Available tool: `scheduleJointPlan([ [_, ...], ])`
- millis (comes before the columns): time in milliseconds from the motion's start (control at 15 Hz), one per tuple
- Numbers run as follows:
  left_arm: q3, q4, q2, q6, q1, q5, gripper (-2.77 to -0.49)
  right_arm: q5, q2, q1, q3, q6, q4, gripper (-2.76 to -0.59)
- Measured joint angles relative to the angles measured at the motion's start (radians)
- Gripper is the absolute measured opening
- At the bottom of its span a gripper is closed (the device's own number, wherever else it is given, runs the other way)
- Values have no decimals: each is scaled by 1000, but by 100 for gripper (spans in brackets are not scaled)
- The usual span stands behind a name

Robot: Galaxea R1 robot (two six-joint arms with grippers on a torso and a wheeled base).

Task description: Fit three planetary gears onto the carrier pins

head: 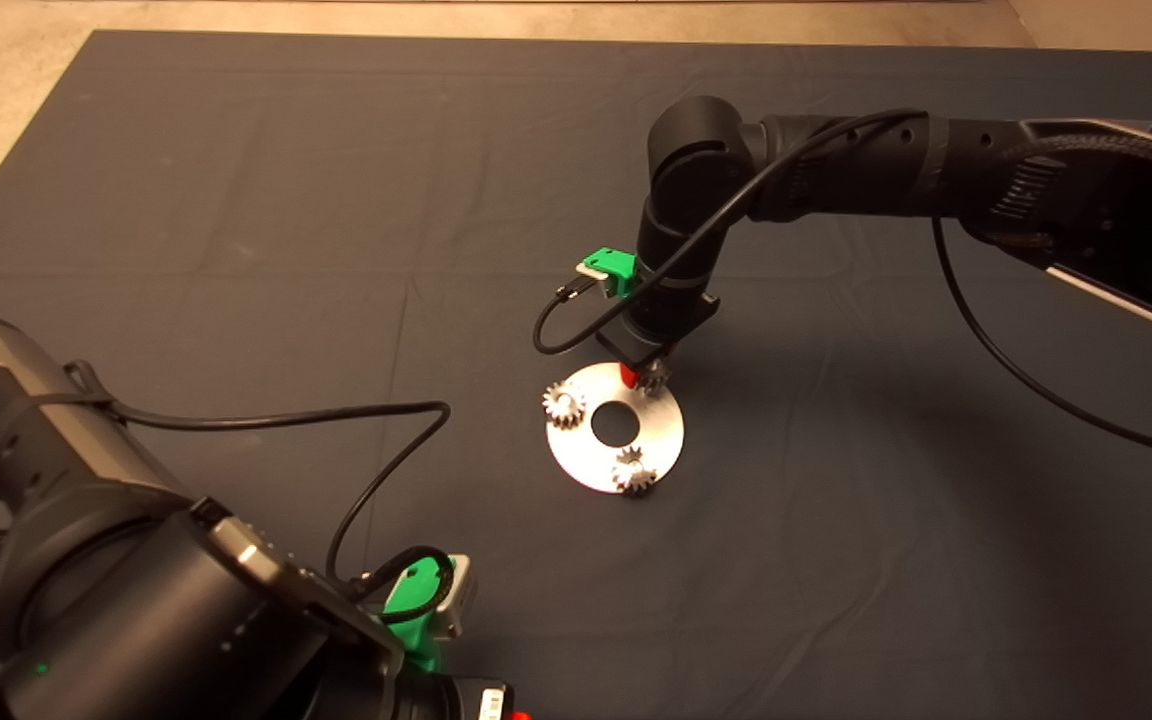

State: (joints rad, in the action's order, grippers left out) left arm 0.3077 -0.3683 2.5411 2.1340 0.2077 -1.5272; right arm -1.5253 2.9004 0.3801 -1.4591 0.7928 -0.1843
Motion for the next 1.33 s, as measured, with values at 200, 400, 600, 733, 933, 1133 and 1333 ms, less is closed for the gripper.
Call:
scheduleJointPlan([
  [200, 0, 0, 0, 0, 0, 0, -77, -1, -14, 1, -1, -3, -2, -229],
  [400, 0, 0, 0, 0, 0, 0, -77, -1, -14, 1, 0, -6, -2, -228],
  [600, 0, 0, 0, 0, 0, 0, -77, -1, -14, 1, 1, -7, -2, -229],
  [733, 0, 0, 0, 0, 0, 0, -77, -2, -14, 1, 5, -7, -4, -229],
  [933, 0, 0, 0, 0, 0, 0, -77, -3, -14, -1, 28, -7, -7, -229],
  [1133, 0, 0, 0, 0, 0, 0, -77, -1, -14, -1, 37, -7, -7, -229],
  [1333, 0, 0, 0, 0, 0, 0, -77, -1, -14, -1, 41, -7, -7, -229],
])
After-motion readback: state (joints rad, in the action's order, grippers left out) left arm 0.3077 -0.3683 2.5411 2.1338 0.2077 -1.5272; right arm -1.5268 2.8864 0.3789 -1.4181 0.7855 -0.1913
